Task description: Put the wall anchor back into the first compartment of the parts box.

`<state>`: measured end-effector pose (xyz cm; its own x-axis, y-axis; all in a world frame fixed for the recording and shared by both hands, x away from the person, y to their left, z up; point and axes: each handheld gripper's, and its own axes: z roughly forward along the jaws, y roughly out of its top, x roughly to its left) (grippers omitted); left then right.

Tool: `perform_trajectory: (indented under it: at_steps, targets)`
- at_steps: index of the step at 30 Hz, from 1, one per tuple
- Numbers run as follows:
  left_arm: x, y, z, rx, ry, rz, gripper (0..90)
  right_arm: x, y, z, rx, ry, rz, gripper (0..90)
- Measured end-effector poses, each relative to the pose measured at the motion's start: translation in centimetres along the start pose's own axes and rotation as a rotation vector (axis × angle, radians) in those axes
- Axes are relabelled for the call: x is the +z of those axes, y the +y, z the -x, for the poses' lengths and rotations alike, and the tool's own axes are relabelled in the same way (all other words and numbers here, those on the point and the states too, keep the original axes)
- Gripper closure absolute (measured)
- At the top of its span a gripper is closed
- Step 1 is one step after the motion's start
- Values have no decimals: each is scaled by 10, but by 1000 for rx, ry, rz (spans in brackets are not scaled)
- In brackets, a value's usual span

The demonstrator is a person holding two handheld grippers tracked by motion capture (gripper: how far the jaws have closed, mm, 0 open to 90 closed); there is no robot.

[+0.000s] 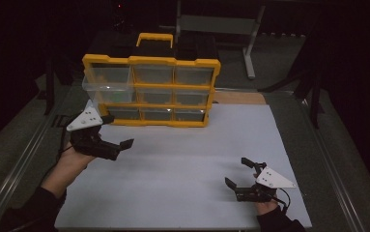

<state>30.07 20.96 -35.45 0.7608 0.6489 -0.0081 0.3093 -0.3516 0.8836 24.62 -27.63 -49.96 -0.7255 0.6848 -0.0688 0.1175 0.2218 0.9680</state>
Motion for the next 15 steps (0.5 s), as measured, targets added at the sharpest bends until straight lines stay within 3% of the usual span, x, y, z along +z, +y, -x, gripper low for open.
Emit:
perform_trajectory:
  at_steps: [5, 6, 10, 15]
  targets:
    - [7, -13, 3, -12, -9, -6, 0, 0, 0, 0, -5, -1, 0, 84]
    - [12, -22, 5, -23, -26, -9, 0, 0, 0, 0, -6, -1, 1, 84]
    - [17, -36, 11, -8, -38, -17, 0, 0, 0, 0, -1, -2, 1, 84]
    - [20, -54, 17, -23, -56, -15, 0, 0, 0, 0, -6, -3, -1, 84]
